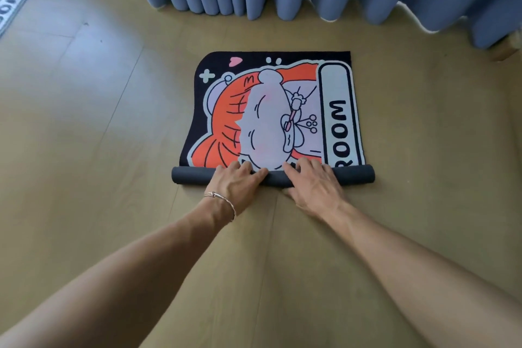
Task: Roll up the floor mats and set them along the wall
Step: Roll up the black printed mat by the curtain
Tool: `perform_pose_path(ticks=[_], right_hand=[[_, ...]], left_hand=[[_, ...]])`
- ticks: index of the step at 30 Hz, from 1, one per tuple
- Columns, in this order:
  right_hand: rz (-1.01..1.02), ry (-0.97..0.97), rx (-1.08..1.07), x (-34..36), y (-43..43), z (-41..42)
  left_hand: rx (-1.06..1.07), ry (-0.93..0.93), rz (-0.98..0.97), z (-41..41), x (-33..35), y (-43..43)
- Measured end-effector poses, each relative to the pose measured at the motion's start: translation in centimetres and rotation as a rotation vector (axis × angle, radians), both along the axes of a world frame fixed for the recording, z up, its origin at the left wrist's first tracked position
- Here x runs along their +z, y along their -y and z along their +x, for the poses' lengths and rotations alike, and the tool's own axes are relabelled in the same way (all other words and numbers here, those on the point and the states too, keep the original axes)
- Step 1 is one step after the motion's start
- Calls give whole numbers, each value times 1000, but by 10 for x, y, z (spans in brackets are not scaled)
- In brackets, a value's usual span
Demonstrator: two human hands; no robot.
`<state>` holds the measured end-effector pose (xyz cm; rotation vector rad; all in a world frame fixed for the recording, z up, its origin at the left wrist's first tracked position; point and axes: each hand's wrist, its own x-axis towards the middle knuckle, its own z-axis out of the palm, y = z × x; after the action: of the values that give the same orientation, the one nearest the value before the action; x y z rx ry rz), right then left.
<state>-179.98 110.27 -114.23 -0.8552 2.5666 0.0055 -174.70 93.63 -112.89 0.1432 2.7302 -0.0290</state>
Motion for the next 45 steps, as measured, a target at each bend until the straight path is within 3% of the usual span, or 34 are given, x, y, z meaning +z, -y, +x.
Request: perform_pose_path(ticks=[4, 8, 14, 19, 25, 29, 34, 37, 45], right_hand=[[-16, 120, 78, 13, -25, 32], [1, 123, 122, 14, -43, 80], [28, 46, 18, 5, -40, 96], [125, 94, 93, 1, -28, 77], [109, 83, -5, -2, -9, 45], [60, 67, -19, 1, -10, 43], [-14, -126, 15, -10, -15, 64], [14, -86, 19, -8, -13, 59], [105, 9, 39, 4, 7, 12]], left_hand=[[-130, 70, 68, 28, 10, -4], [-289, 174, 125, 62, 10, -9], [-107, 107, 142, 57, -11, -6], [-74, -243, 149, 84, -23, -9], [-91, -82, 18, 103, -31, -21], [-50, -55, 21, 73, -35, -12], [-50, 107, -33, 28, -24, -1], [-20, 140, -79, 13, -24, -1], [50, -86, 10, 12, -9, 18]])
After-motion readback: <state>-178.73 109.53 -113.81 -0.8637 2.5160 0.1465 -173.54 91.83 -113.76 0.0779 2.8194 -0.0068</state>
